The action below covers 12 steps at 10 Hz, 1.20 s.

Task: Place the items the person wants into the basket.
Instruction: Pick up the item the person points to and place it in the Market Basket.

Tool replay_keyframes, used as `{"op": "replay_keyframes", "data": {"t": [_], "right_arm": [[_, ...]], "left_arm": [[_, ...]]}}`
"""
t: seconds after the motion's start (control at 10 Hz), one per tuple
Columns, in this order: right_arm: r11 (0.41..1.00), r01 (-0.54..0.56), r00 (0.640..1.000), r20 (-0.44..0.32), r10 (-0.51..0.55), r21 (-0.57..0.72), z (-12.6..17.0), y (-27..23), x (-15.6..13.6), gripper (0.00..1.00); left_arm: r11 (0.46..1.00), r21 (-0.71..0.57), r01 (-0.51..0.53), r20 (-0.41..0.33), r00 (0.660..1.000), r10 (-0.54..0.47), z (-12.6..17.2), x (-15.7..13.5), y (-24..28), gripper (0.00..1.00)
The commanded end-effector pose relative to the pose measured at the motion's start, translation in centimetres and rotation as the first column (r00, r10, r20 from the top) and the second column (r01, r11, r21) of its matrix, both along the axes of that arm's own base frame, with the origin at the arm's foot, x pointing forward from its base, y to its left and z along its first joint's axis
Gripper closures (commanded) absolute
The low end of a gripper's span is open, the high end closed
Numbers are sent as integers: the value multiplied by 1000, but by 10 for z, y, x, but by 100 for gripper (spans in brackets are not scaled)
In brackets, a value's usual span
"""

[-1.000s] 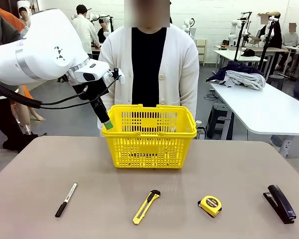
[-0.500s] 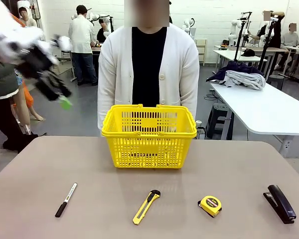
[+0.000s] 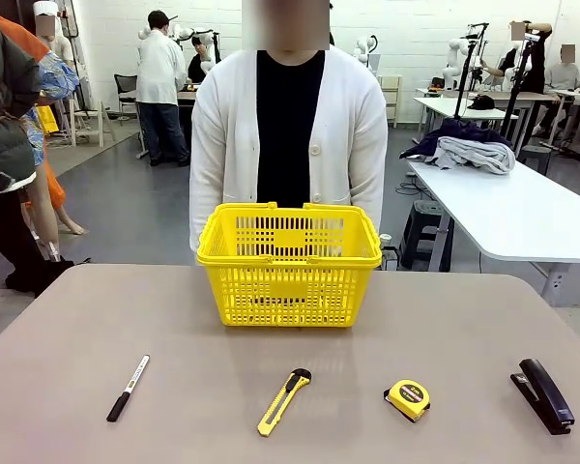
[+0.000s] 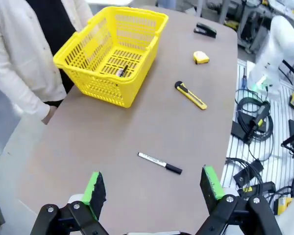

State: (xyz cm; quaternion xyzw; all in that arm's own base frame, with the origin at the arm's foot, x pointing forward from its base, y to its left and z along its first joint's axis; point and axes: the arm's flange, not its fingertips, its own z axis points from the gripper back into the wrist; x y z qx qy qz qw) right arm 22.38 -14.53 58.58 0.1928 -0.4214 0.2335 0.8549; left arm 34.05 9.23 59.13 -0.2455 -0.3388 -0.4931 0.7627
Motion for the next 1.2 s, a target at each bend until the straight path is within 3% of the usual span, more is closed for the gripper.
{"op": "replay_keyframes", "data": {"t": [0.0,0.1,0.4,0.7,1.1], "right_arm": [[1000,-3,1000,4,2,6,0,1,1,0],[1000,-3,1000,4,2,6,0,1,1,0],[1000,-3,1000,4,2,6,0,1,1,0],[1000,-3,1000,4,2,6,0,1,1,0],[1000,-3,1000,4,2,6,0,1,1,0]], "left_arm": [[995,-101,-4,84,996,13,-27,-1,6,0],[989,-146,1,109,994,15,-36,-1,11,0],[985,-170,41,65,997,-30,-46,1,3,0],[997,-39,67,8,998,-67,-38,-13,3,0],[999,-42,33,8,999,-33,-35,-18,-8,0]]}}
